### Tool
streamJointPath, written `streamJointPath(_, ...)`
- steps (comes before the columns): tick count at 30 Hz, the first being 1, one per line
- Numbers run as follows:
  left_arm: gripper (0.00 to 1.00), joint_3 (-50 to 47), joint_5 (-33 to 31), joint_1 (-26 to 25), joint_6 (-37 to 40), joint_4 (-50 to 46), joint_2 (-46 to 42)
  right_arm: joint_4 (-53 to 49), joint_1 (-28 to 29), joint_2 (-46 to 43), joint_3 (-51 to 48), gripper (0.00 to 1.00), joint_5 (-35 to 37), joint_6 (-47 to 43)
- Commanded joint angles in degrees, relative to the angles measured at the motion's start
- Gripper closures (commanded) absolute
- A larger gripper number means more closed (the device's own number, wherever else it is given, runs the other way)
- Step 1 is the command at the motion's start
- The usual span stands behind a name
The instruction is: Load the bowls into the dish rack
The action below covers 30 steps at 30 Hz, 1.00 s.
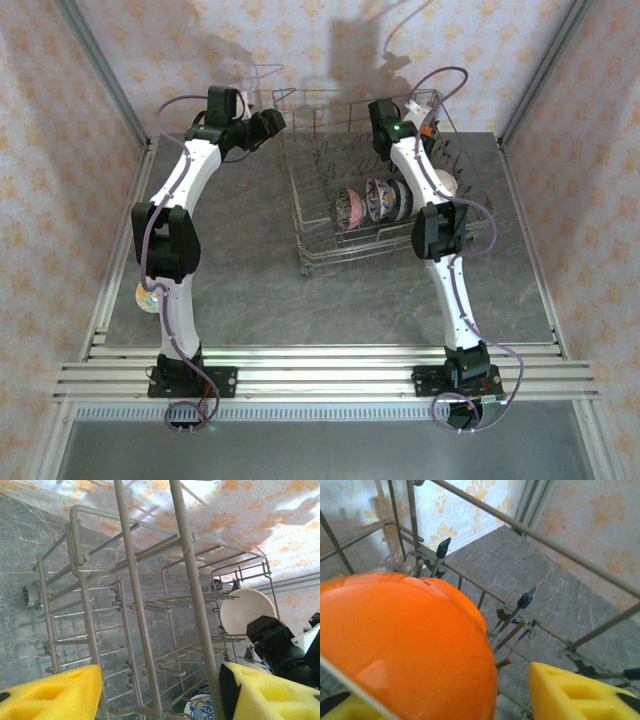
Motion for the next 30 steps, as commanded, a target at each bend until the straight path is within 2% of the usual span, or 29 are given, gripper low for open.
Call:
streamJointPath(1,0.36,-0.98,-0.66,-0.57,1.52,-0.48,0.28,-0.13,0.15,-0.95,1.63,0.39,-1.41,-1.06)
streamJointPath(4,0.36,-1.15,-0.65,-0.51,1.36,-0.44,0.26,0.66,0.15,-1.72,1.63,0.31,-2.43,-3.03)
streamJointPath(13,0.36,-1.84,-2.61,-0.54,0.67,-0.52,-1.08,0.62,0.11,-6.29,1.62,0.23,-6.74,-7.39)
streamJointPath(22,0.36,-6.53,-5.93,-1.72,-0.15,0.68,-4.26,-2.47,0.13,-11.21,1.02,0.21,-10.99,-12.24)
streamJointPath(30,0.36,-14.29,-12.97,-3.58,-4.57,2.98,-11.51,-6.33,0.15,-18.76,-3.49,0.21,-15.64,-14.00)
